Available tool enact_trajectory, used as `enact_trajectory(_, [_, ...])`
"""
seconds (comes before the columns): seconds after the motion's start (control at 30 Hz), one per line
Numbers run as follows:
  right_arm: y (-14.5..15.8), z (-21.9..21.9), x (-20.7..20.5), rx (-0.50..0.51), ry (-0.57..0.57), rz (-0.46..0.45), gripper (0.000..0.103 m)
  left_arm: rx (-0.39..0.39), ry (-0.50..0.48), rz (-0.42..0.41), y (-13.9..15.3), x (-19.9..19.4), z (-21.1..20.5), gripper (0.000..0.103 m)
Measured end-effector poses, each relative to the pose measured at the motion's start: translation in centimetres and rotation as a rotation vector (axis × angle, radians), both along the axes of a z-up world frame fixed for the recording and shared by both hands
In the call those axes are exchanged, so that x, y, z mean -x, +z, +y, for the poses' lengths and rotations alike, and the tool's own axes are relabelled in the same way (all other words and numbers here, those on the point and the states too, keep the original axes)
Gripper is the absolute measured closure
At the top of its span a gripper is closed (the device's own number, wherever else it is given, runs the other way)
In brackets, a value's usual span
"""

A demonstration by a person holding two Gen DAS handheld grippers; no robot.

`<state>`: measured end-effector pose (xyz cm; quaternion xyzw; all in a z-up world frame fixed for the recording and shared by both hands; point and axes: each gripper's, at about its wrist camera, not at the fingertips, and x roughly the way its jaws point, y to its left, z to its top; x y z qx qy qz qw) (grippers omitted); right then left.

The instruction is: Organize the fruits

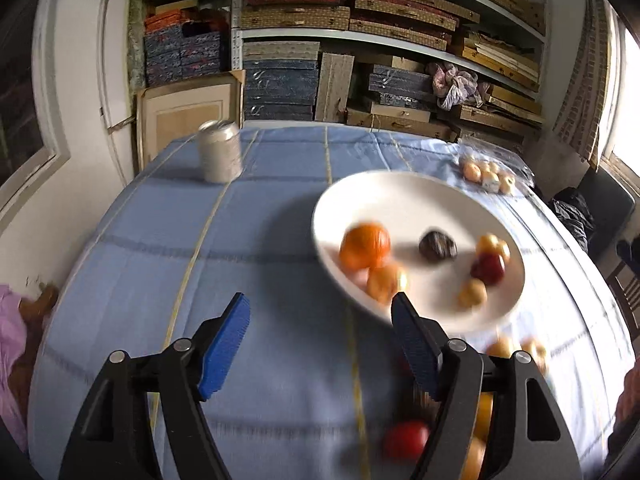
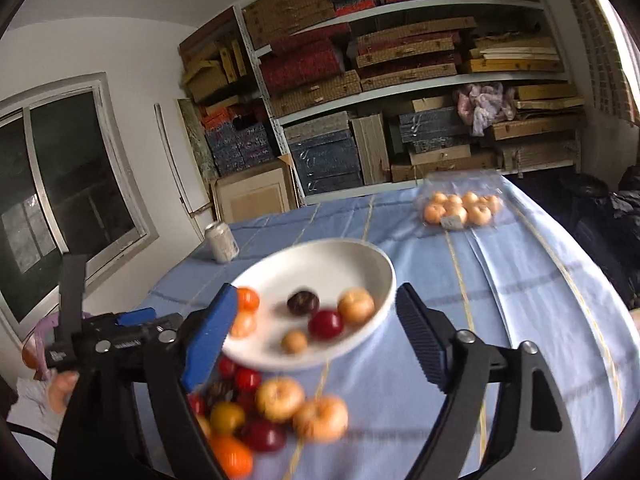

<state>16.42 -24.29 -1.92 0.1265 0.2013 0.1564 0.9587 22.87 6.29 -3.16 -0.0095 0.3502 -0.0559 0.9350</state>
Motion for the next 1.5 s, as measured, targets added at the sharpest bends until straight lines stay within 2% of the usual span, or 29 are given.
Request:
enact_trajectory(0.1, [-2.1, 0.2, 3.4, 0.017, 0.002, 0.007, 0.018, 0.026, 0.003, 0.011, -1.5, 3.8, 0.3, 0.029])
enact_trajectory(0.17, [-3.5, 0.7, 5.1, 0.03, 0.04, 0.042, 0.017, 0.033, -0.006, 0.021, -2.5, 5.7, 0.1, 0.029])
enact_trajectory(0.33, [-3.9, 2.9, 6.8, 0.116, 0.089, 0.033, 0.013, 0.036, -0.053, 0.011, -3.4, 8.8, -0.8, 0.029])
enact_trajectory(0.4, [-4.0, 3.6, 7.0, 0.146, 0.093, 0.028, 0.012, 0.012, -0.048, 0.013, -3.6, 8.8, -1.1, 0.029])
enact_trajectory(0.57, [-4.6, 4.1, 7.0, 0.158, 0.104, 0.061, 0.011, 0.023, -0.062, 0.03, -3.9, 8.7, -1.4, 0.029])
enact_trajectory(0.73, [-4.7, 4.0, 6.4, 0.154, 0.115, 0.078, 0.011, 0.021, -0.122, -0.019, -3.2, 9.7, -2.5, 0.029])
enact_trajectory(1.0, [-4.9, 4.4, 5.9, 0.155, 0.145, 0.107, 0.011, -0.034, -0.225, 0.012, -4.3, 9.8, -5.4, 0.029])
enact_trajectory(1.2, [-5.1, 4.3, 5.6, 0.143, 0.148, 0.13, 0.011, -0.03, -0.223, 0.062, -5.1, 8.7, -5.9, 0.022])
enact_trajectory(1.27, [-5.1, 4.3, 5.5, 0.144, 0.151, 0.133, 0.011, -0.041, -0.212, 0.067, -5.3, 8.5, -6.0, 0.017])
enact_trajectory(1.37, [-5.2, 4.3, 5.5, 0.142, 0.15, 0.134, 0.011, -0.026, -0.191, 0.071, -5.3, 8.3, -5.1, 0.013])
enact_trajectory(1.5, [-5.4, 4.2, 5.4, 0.133, 0.148, 0.145, 0.011, -0.007, -0.141, 0.077, -5.2, 8.4, -3.2, 0.012])
